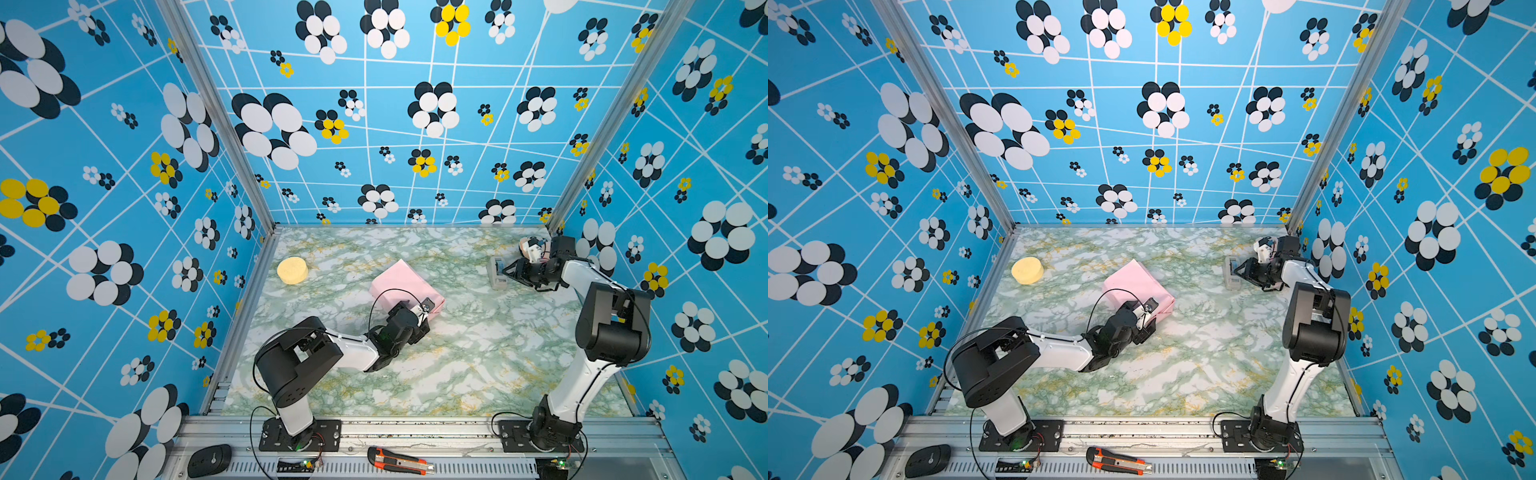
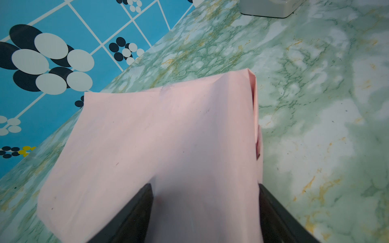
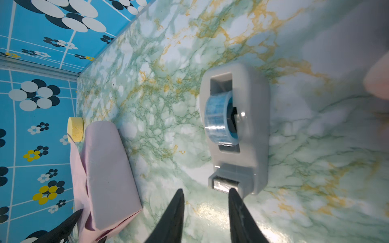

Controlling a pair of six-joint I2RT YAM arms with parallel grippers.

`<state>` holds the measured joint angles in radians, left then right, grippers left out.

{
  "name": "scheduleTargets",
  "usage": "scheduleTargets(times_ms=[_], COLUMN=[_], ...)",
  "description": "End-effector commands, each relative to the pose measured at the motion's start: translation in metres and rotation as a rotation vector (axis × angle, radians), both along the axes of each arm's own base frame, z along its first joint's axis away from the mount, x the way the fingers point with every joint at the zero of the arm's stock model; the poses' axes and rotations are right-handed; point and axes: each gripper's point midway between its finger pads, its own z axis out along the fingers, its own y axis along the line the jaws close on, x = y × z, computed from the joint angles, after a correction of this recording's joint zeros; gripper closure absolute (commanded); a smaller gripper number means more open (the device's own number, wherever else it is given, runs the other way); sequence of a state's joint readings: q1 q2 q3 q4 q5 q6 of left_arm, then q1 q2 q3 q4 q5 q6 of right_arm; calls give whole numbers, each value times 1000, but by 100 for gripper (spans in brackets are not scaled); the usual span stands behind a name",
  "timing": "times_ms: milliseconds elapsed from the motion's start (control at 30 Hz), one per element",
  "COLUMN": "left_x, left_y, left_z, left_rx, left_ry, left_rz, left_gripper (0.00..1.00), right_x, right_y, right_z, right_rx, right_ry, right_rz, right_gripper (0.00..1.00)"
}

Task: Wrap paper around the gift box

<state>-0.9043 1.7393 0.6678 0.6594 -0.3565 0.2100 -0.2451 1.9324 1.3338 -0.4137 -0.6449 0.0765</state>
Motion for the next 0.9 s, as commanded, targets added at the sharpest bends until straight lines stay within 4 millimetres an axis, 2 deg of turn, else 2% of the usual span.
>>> scheduleTargets(times_ms=[0,167,400,700,867], left_x=[-24,-24,-23,-23,-24], left_y=[40,40,39,40,41], left_z=[-75,-75,-73,-73,-74], left_rx=[173,172,170,173,177], left_ry=[216,214,211,211,213], left_rz=[38,38,39,43,44], left_gripper=[23,23,23,23,23], right_x=[2,4,14,24,27], right_y=[0,3,3,9,9], right_z=[-5,-16,-16,-13,-18], right_rx=[35,68,136,228,235], right_ry=[0,7,-18,-42,-27], right_rz=[44,70,79,103,100], right_gripper=[62,62,62,69,69])
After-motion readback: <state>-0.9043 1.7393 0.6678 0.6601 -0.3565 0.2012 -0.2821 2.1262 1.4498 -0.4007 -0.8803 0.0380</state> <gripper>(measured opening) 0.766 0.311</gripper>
